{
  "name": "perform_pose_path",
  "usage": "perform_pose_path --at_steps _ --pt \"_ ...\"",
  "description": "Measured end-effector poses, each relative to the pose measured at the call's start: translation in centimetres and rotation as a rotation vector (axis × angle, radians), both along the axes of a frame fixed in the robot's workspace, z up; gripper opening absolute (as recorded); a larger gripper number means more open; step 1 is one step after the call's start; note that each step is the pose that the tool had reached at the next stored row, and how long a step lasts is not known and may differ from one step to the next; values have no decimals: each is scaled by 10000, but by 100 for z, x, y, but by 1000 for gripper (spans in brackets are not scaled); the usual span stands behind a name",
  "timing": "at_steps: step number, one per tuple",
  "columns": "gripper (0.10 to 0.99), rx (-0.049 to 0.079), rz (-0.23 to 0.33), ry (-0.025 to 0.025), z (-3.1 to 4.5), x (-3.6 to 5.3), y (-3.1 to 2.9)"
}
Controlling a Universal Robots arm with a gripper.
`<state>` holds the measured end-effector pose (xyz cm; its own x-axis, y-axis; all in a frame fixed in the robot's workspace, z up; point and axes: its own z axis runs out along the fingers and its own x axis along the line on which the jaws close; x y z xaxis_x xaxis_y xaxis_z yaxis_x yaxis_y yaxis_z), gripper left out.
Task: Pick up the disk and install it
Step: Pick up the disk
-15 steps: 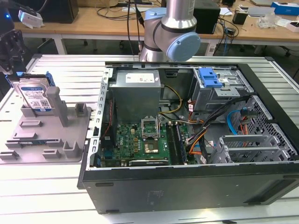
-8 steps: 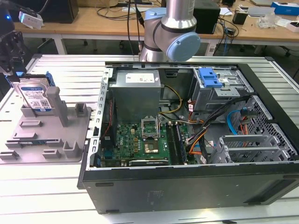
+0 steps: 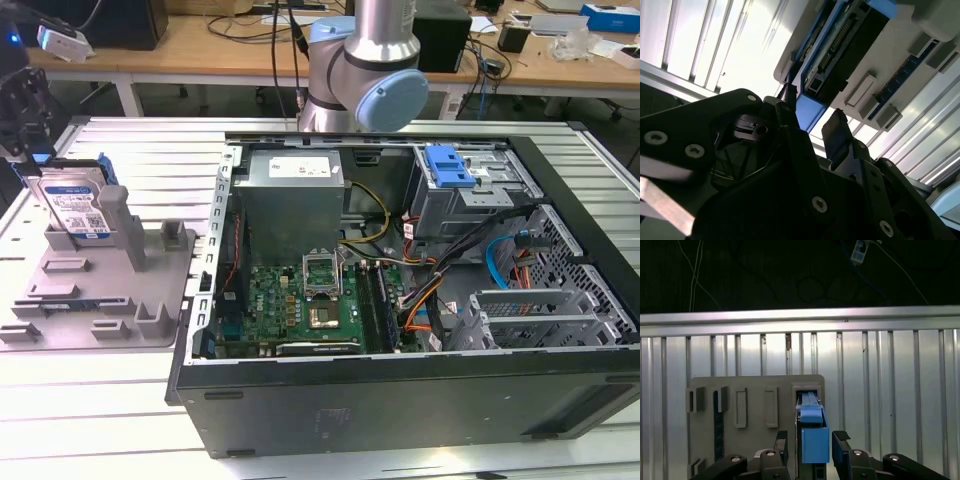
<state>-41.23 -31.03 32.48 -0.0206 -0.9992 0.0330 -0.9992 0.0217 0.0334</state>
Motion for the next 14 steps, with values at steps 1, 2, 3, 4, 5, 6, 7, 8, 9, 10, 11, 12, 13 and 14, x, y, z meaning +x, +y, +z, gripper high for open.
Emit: perform_pose_path --at_steps 1,2,3,4,5,6,7,8,9,10,11,12,13,14 --pt "482 -1 15 -13 -1 -1 7" --pt "482 0 38 -41 -3 -1 18" --pt "482 0 57 -62 -4 -2 26" --pt "482 0 79 -87 -6 -2 32" --pt "482 0 120 -120 -12 -5 33" --pt "482 1 170 -143 -21 -13 34" --pt "482 1 197 -150 -25 -17 34" --pt "482 1 223 -156 -29 -21 34" --pt "482 1 267 -166 -37 -27 33" --pt "482 1 313 -176 -45 -33 33" --pt "482 1 357 -187 -51 -37 33" --pt "482 1 388 -195 -54 -39 34" --pt "482 1 406 -199 -56 -40 33" --pt "482 1 413 -200 -57 -40 33"
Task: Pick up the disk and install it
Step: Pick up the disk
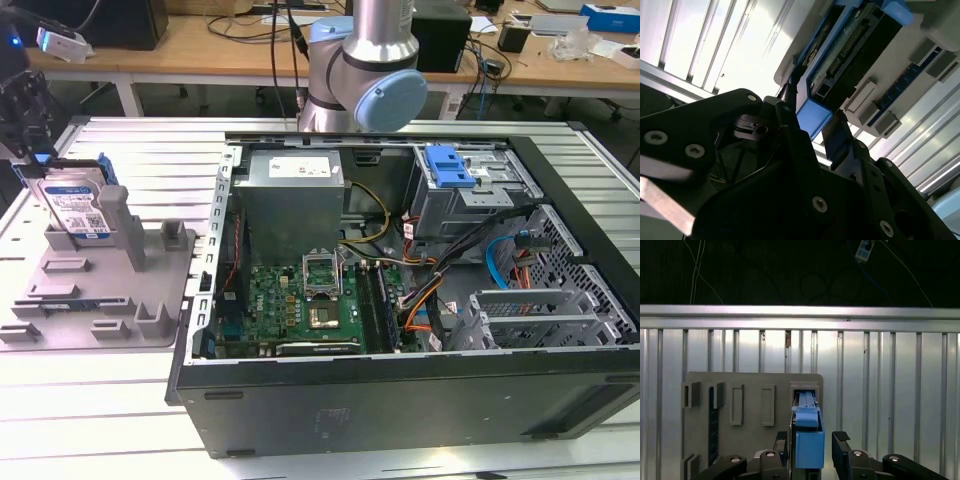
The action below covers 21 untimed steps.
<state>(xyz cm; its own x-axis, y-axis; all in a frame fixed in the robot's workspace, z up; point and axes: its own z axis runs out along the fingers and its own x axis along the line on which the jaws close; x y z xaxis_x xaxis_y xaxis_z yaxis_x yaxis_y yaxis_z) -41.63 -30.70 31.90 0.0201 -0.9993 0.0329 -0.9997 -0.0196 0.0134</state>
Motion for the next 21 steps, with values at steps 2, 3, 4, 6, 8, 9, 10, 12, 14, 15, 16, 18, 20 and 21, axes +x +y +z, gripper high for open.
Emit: perform_pose_path --at_steps 2,3,4,6,8,9,10,12,14,15,16,18,20,21 --pt "482 0 4 -2 -7 -1 -2" --pt "482 0 4 -3 -11 -1 -3" --pt "482 0 5 -3 -15 -2 -5" --pt "482 0 5 -4 -28 -2 -11" --pt "482 0 5 -3 -40 -3 -14" --pt "482 0 5 -3 -46 -3 -14" --pt "482 -1 6 -2 -49 -2 -14" --pt "482 0 8 -2 -60 -3 -15" --pt "482 -1 8 -6 -80 -3 -15" --pt "482 0 8 -7 -86 -2 -15" --pt "482 0 8 -7 -91 -3 -15" --pt "482 0 8 -10 -105 -2 -16" --pt "482 0 8 -12 -117 -2 -16" --pt "482 0 8 -13 -124 -2 -16"
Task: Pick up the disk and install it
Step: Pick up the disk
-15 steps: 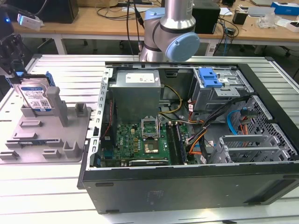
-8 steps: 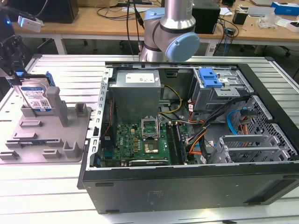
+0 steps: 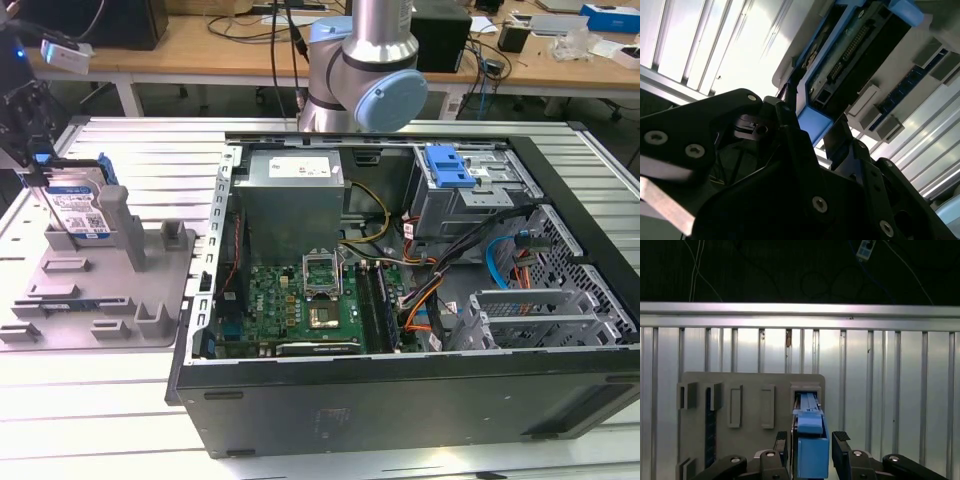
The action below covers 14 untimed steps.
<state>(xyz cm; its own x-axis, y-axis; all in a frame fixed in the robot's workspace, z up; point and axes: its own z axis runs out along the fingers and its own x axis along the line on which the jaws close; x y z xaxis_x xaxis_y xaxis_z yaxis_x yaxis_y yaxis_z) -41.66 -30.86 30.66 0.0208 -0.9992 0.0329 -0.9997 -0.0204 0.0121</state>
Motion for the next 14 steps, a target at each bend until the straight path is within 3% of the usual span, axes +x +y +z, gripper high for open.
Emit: perform_pose_path --at_steps 8,10,11,14 --pt "482 0 1 -5 -41 0 -1" --pt "467 -1 0 -5 -50 0 -1" --pt "396 0 0 -6 -55 -1 -1" --pt "396 0 0 -5 -72 -1 -2"
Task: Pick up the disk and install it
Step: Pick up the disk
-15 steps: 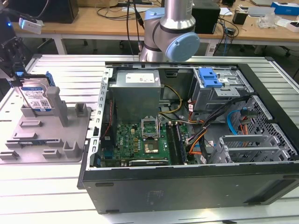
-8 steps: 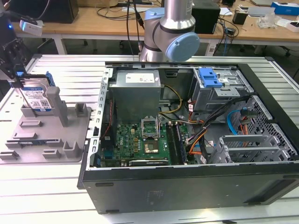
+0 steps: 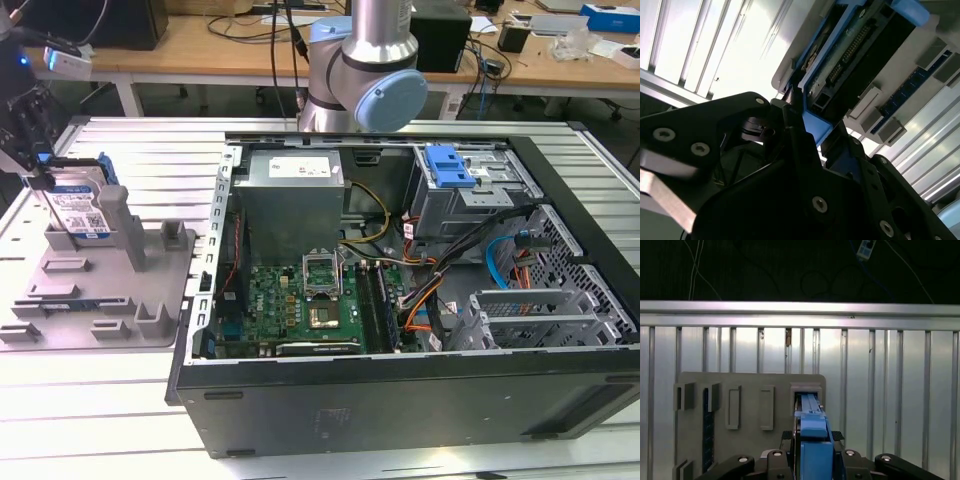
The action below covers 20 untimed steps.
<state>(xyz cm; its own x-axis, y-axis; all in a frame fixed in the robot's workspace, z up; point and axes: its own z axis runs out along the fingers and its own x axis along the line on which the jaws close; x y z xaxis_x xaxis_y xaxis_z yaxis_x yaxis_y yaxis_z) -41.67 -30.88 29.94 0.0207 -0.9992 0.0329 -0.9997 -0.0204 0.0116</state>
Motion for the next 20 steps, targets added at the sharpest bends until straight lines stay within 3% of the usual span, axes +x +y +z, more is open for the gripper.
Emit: perform_pose_path --at_steps 20 --pt "369 0 0 -2 -14 -2 0"
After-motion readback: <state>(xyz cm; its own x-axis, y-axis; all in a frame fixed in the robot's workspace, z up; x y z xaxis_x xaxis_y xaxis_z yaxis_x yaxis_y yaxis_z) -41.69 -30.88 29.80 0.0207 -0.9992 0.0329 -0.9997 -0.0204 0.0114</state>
